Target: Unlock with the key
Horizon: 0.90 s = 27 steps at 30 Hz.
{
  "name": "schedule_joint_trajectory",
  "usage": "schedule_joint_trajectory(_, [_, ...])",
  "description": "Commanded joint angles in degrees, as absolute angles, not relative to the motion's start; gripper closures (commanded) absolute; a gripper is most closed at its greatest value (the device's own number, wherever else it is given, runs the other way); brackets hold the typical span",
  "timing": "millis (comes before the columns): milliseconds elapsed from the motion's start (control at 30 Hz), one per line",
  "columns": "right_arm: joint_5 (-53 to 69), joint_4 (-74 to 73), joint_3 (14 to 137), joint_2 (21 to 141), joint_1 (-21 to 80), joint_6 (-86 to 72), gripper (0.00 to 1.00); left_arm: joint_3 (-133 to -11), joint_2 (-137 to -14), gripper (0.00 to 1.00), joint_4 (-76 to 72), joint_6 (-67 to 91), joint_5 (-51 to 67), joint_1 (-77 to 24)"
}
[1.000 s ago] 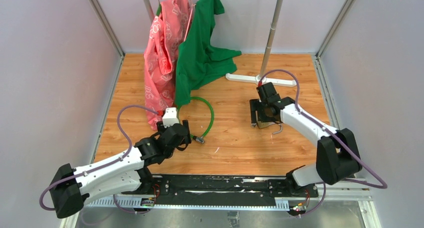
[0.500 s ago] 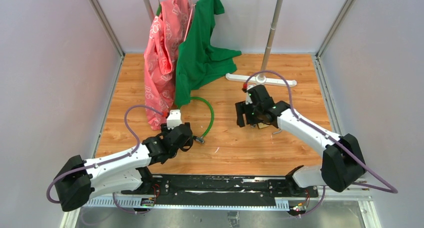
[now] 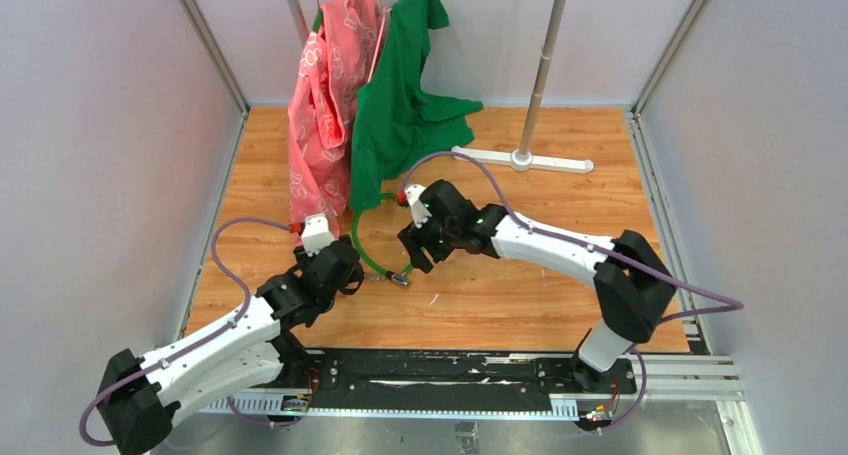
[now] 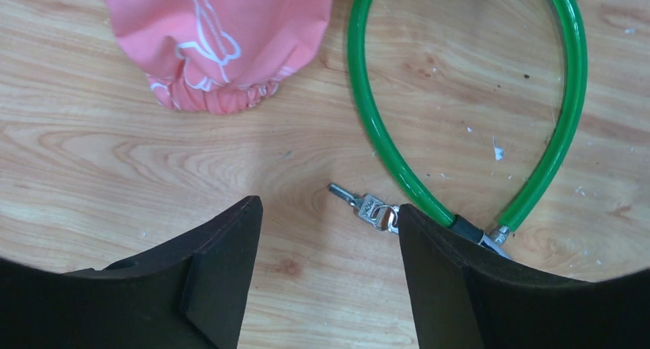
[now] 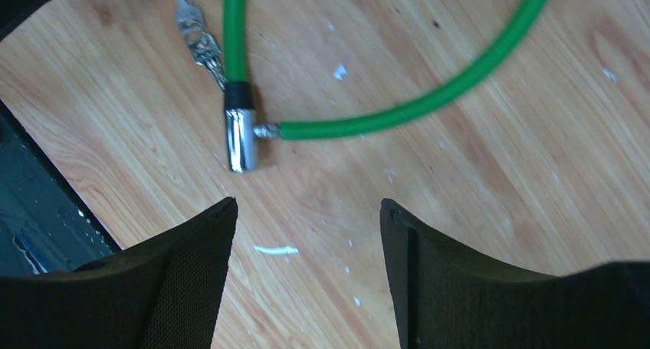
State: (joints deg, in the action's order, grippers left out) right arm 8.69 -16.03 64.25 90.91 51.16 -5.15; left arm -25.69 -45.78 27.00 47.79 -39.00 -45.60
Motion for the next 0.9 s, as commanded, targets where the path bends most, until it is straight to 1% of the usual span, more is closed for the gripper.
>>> schedule_joint_trajectory(0, [10.94,-16.15,70.07,96.53,54.67,-1.06,0.30,-25.72,-42.92,0.30,31.38,51.00,-40.71,-43.82])
schedule_joint_trajectory(133, [12.53,-17.07,74.50,100.68,56.56,-0.27,0.33,-25.88,-41.52,0.32,34.39,52.64,-41.98,-43.39])
schedule_joint_trajectory(267, [14.85,-14.16,75.07,102.48,58.86,5.15,0.34,-27.08,-39.16,0.32,37.90,53.62,-44.48,-43.16])
schedule_joint_trajectory(367, [17.57,-10.06,74.60,103.49,60.20,8.91,0.34,-29.82,-38.14,0.32,41.47,53.92,-46.84,-42.91])
schedule_joint_trajectory(500, [22.11,-7.92,76.14,106.21,60.93,11.60,0.38,-34.63,-37.00,0.32,46.65,53.40,-49.65,-42.89])
schedule_joint_trajectory(700, [24.70,-6.66,80.68,111.61,62.22,13.26,0.41,-38.68,-33.97,0.30,50.95,51.04,-55.46,-42.82])
schedule_joint_trajectory(867, [24.48,-7.54,85.59,117.58,62.23,13.18,0.43,-43.13,-32.33,0.27,55.33,50.99,-58.85,-42.80])
